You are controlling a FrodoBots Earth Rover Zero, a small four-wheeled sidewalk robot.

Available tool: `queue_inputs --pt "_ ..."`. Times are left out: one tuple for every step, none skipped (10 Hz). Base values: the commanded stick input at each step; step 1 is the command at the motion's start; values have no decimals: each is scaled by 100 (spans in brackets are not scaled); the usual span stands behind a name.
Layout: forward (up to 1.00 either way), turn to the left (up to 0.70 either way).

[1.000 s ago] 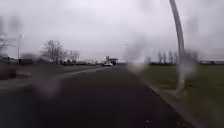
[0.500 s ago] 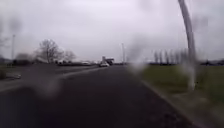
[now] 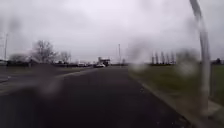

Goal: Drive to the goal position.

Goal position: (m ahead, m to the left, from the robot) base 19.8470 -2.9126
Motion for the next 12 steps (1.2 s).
queue_inputs --pt "100 0" --pt "100 0" --pt "100 0" --pt "100 0" --pt "100 0" --pt "100 0" --pt "100 0" --pt "100 0" --pt "100 0" --pt "100 0" --pt "100 12" --pt "100 29"
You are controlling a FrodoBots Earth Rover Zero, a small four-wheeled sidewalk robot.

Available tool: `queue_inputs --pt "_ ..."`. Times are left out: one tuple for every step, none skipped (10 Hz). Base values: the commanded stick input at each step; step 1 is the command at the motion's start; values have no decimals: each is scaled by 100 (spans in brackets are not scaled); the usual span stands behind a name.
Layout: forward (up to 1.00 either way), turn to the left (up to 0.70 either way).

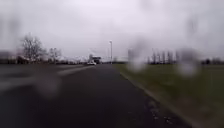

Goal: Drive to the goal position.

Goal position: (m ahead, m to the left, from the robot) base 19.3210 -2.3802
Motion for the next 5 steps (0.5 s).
queue_inputs --pt "100 33" --pt "100 25" --pt "100 17" --pt "100 8" --pt "100 0"
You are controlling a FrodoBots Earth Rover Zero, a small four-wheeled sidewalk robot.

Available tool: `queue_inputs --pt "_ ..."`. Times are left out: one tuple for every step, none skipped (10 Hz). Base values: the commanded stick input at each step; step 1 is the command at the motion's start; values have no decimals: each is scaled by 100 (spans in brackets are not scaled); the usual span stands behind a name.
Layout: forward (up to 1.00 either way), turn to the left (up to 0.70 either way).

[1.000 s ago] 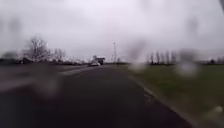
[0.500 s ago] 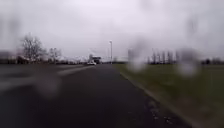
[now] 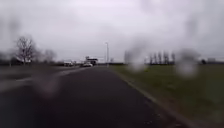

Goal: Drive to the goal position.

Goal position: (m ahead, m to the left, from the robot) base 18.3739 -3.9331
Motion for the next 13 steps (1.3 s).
queue_inputs --pt "100 0" --pt "100 0" --pt "100 0" --pt "100 0" --pt "100 0" --pt "100 0" --pt "100 0" --pt "100 0" --pt "100 0" --pt "100 0" --pt "100 0" --pt "100 0" --pt "100 0"
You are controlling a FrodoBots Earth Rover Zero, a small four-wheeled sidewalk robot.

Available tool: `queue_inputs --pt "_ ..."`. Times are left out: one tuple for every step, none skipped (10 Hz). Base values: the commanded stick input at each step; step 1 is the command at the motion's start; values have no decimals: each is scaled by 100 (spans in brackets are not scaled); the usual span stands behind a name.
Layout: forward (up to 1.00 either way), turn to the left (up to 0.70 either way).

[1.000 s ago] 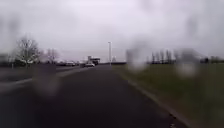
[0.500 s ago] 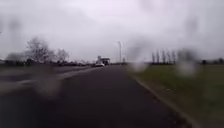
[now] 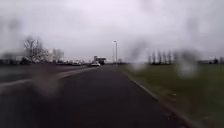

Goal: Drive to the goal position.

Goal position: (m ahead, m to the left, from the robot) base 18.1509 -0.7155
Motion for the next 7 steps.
queue_inputs --pt "100 0" --pt "100 0" --pt "100 0" --pt "100 0" --pt "100 0" --pt "100 0" --pt "100 0"
